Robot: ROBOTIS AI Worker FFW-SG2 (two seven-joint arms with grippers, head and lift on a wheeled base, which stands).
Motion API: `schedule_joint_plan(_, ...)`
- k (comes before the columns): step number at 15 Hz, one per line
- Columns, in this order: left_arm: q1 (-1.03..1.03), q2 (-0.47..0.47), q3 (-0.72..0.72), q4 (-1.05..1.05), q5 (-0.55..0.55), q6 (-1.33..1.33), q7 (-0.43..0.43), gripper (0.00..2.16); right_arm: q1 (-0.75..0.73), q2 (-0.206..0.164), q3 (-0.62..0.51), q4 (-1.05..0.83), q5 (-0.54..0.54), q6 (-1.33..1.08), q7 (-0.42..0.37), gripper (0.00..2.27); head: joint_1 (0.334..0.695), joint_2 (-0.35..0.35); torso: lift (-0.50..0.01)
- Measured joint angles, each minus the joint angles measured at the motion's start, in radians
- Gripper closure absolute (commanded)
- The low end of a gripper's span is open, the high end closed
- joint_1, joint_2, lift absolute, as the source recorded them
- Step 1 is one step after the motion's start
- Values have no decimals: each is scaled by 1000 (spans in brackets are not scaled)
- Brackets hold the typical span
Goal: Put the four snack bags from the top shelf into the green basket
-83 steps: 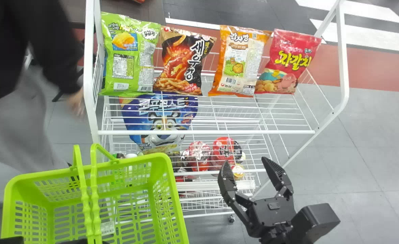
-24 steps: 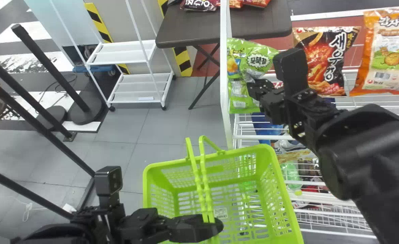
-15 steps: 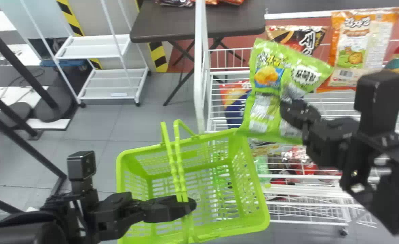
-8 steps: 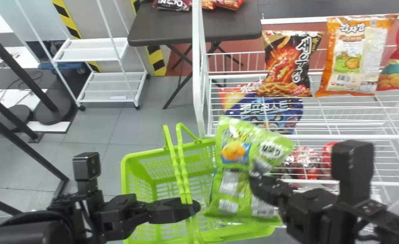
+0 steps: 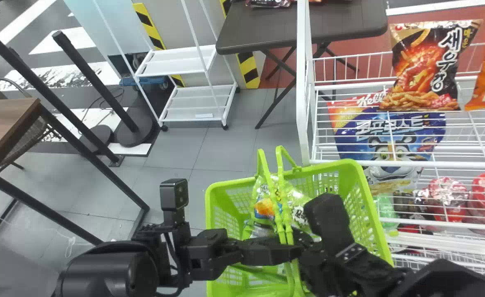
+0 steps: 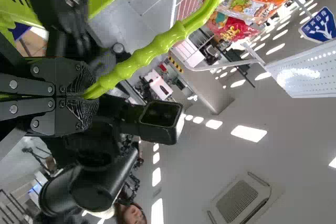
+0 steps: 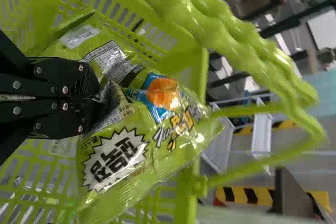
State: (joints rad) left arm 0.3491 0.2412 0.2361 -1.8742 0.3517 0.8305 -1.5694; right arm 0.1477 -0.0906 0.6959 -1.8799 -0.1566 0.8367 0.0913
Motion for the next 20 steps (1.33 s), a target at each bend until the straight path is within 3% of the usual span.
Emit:
schedule_joint_plan(3, -2, 4, 3, 4, 1, 0, 0, 2148, 24, -32, -32, -111, -3, 156, 3, 70, 695, 350, -3)
schedule_joint_plan(6, -8, 5, -1, 9, 0, 0, 0, 2148, 129, -76, -191, -313, -12, 180, 33, 73, 695, 350, -3)
schedule_joint_plan(10, -10, 7, -2, 10, 0, 0, 0, 2148, 185, -82, -480, -457, -72, 134, 51, 76, 695, 185, -3)
schedule_joint_plan(11, -9, 7, -2, 10, 0, 0, 0, 2148, 153, -78, -531, -437, -77, 104, 50, 80, 695, 106, -3)
schedule_joint_plan(13, -5, 7, -3, 10, 0, 0, 0, 2148, 59, -74, -581, -330, -75, 22, 49, 83, 695, 53, -3)
schedule_joint_plan(16, 1, 6, -6, 10, 1, 0, 0, 2148, -124, -51, -588, -47, -65, -173, 37, 80, 695, 7, -3)
schedule_joint_plan(20, 12, 7, -1, 12, 1, -2, 0, 2148, -378, -19, -566, 349, -58, -292, 33, 97, 695, -2, -3)
